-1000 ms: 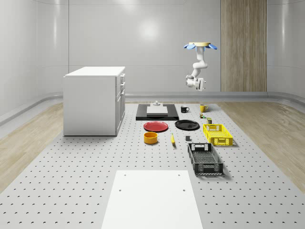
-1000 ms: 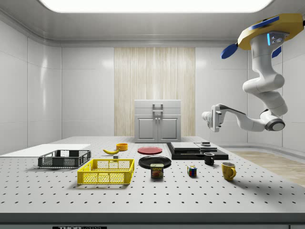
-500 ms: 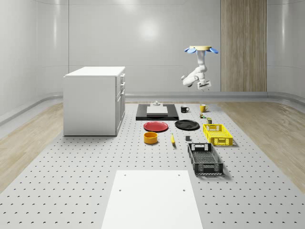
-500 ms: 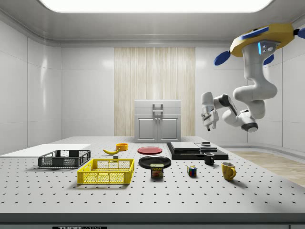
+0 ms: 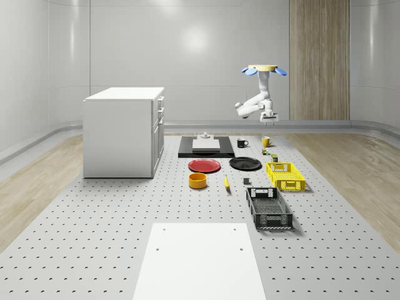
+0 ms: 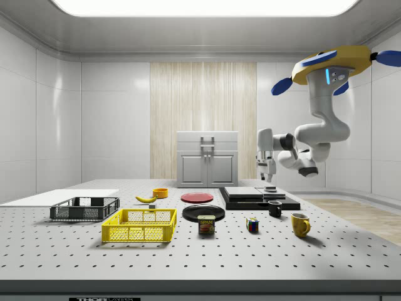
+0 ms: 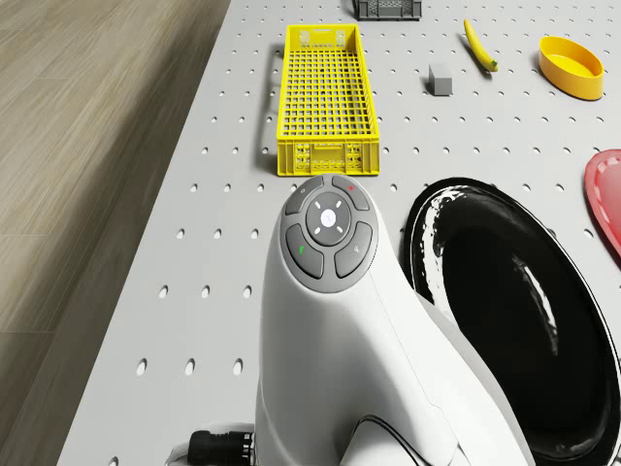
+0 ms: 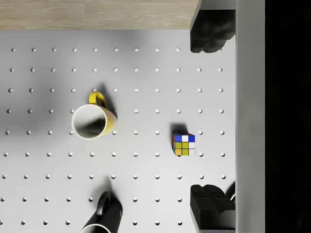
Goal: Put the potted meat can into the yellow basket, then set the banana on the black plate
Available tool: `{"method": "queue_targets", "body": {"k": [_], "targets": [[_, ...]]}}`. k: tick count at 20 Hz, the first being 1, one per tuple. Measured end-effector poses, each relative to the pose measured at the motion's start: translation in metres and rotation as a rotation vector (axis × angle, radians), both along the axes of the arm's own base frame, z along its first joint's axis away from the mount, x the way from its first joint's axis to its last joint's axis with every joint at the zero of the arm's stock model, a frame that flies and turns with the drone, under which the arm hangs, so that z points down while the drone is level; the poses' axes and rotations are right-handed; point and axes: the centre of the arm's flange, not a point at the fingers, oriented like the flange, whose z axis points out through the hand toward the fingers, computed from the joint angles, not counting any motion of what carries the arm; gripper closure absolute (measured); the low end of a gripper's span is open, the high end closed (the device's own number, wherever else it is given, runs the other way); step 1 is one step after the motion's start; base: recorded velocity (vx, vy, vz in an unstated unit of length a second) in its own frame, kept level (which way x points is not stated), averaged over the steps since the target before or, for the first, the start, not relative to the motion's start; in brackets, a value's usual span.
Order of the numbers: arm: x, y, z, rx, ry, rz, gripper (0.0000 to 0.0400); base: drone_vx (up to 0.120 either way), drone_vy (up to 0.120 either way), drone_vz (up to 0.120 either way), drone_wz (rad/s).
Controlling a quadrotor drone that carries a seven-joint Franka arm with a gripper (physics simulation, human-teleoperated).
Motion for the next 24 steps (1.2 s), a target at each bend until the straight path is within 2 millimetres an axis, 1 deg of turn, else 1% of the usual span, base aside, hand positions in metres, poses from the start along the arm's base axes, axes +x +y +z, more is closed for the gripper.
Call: {"method": "queue_targets", "body": {"k": [24], "targets": [[0.0000,-0.0037,-0.0003,-0.038,0.002,-0.001,0.0000,0.120,0.000,-0.120,0.000]]}}
